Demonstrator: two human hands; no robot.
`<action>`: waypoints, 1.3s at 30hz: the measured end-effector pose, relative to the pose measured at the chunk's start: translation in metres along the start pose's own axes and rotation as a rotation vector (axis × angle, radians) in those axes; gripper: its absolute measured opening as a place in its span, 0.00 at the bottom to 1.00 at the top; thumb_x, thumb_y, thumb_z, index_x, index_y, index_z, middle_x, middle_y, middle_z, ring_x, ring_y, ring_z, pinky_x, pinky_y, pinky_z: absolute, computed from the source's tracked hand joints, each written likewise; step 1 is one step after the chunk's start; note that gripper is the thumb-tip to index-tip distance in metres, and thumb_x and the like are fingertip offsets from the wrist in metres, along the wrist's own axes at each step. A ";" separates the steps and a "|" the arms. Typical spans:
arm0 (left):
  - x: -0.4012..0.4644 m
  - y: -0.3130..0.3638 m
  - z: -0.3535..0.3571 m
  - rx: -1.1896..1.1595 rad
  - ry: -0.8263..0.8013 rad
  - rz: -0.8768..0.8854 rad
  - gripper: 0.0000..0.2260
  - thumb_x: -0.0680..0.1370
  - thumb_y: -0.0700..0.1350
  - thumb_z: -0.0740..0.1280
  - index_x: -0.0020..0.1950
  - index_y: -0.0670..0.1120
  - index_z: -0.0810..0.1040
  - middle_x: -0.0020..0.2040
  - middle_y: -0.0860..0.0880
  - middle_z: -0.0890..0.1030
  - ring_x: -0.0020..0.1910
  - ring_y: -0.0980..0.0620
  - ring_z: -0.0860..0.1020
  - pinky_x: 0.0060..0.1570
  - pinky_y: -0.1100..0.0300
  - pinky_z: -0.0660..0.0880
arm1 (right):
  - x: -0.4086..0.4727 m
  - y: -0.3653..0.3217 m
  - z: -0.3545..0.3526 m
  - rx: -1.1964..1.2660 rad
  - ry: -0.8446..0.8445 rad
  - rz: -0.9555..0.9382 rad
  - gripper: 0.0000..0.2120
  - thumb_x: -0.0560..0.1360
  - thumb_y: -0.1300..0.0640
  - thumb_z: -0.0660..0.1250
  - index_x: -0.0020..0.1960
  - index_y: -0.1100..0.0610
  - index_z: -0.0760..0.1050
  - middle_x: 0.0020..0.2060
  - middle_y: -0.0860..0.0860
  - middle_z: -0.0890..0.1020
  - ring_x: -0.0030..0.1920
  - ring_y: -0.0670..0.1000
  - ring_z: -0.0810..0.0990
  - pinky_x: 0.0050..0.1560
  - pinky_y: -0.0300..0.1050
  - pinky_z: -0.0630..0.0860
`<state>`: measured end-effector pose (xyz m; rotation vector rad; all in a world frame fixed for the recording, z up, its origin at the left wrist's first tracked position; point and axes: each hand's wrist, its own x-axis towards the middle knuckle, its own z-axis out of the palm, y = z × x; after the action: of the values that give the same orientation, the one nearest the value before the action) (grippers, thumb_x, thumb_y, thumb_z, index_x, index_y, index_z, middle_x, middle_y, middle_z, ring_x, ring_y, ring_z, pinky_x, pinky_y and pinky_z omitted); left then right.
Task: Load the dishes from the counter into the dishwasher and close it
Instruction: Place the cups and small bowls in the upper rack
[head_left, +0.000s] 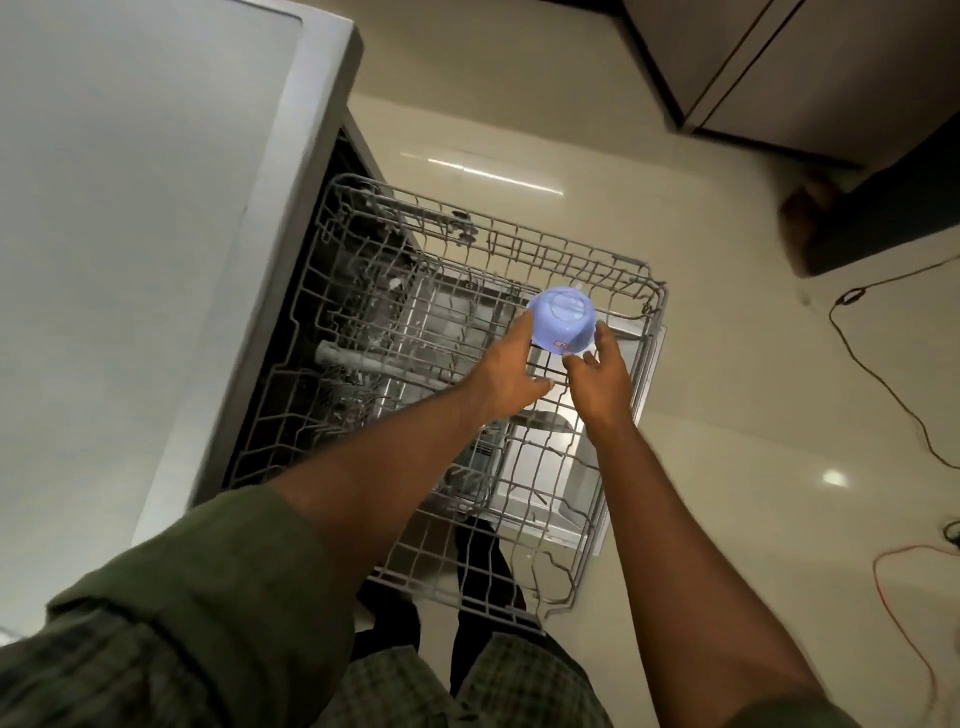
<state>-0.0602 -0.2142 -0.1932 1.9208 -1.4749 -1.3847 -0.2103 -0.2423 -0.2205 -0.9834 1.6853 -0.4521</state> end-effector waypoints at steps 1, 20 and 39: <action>-0.009 0.000 -0.002 -0.005 -0.006 -0.017 0.44 0.75 0.39 0.77 0.84 0.47 0.55 0.68 0.41 0.76 0.62 0.46 0.78 0.51 0.80 0.69 | -0.005 0.000 0.002 -0.025 0.004 0.007 0.32 0.79 0.56 0.68 0.81 0.45 0.64 0.72 0.45 0.76 0.70 0.53 0.77 0.68 0.52 0.76; -0.242 -0.012 -0.090 0.157 0.050 0.005 0.50 0.77 0.39 0.74 0.85 0.45 0.39 0.86 0.44 0.47 0.84 0.47 0.55 0.79 0.51 0.62 | -0.229 -0.046 0.086 -0.361 -0.275 -0.587 0.29 0.83 0.60 0.64 0.82 0.50 0.64 0.79 0.49 0.70 0.78 0.49 0.69 0.77 0.55 0.69; -0.474 -0.117 -0.192 0.355 0.711 -0.077 0.37 0.83 0.50 0.64 0.86 0.47 0.46 0.86 0.49 0.46 0.84 0.52 0.44 0.83 0.53 0.47 | -0.408 -0.117 0.228 -0.639 -0.765 -1.203 0.30 0.84 0.61 0.64 0.83 0.50 0.60 0.80 0.46 0.67 0.79 0.44 0.65 0.80 0.44 0.62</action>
<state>0.1743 0.1955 0.0353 2.3504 -1.3322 -0.3685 0.0760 0.0523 0.0314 -2.2680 0.3738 -0.2033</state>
